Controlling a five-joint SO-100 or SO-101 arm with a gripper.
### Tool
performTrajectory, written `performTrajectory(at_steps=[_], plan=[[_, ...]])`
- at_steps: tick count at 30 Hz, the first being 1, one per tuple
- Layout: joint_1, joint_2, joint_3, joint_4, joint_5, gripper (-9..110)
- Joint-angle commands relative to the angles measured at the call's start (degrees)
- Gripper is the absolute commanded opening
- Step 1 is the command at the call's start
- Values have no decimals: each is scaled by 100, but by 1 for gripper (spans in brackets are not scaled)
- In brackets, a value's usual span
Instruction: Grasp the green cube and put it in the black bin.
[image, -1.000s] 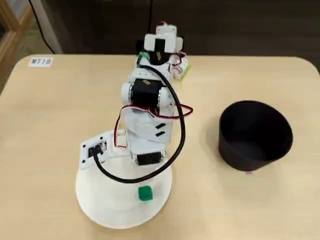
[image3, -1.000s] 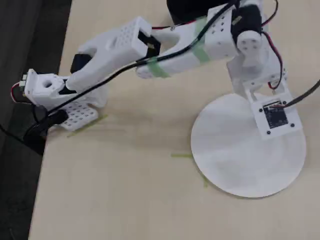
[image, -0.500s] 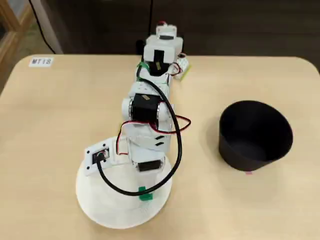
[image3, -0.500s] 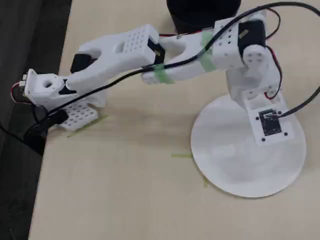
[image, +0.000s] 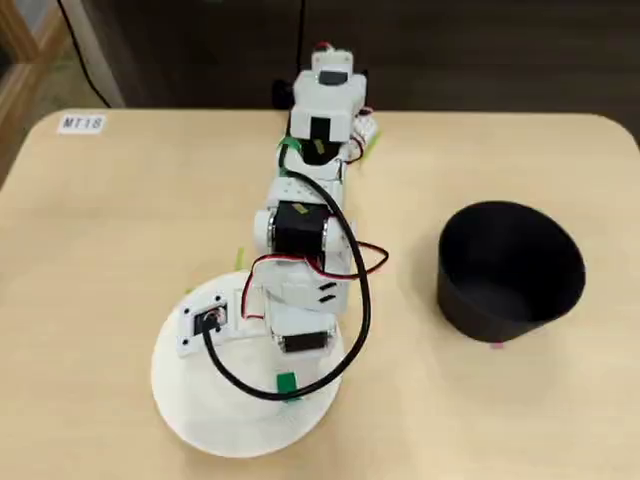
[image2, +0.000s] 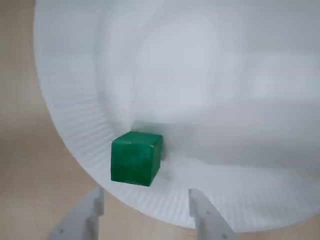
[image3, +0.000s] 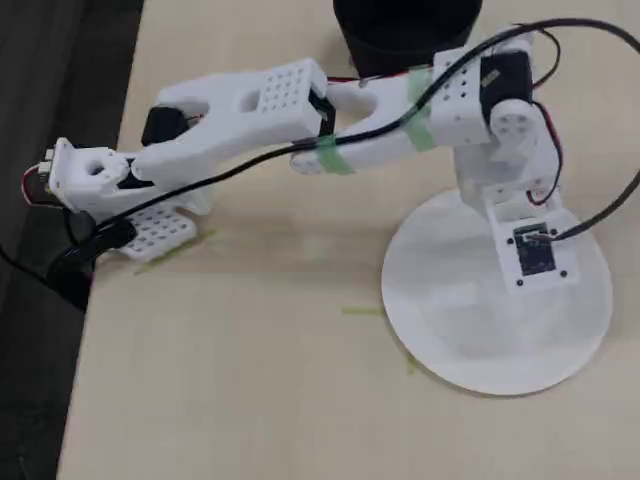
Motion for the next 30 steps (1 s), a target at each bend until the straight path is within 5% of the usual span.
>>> performTrajectory(at_steps=[1,24,30], plan=[[70,0,-343,-9,70,25],[193,-668,-967,-378,589,20],[185,-747,-967,-589,773,10]])
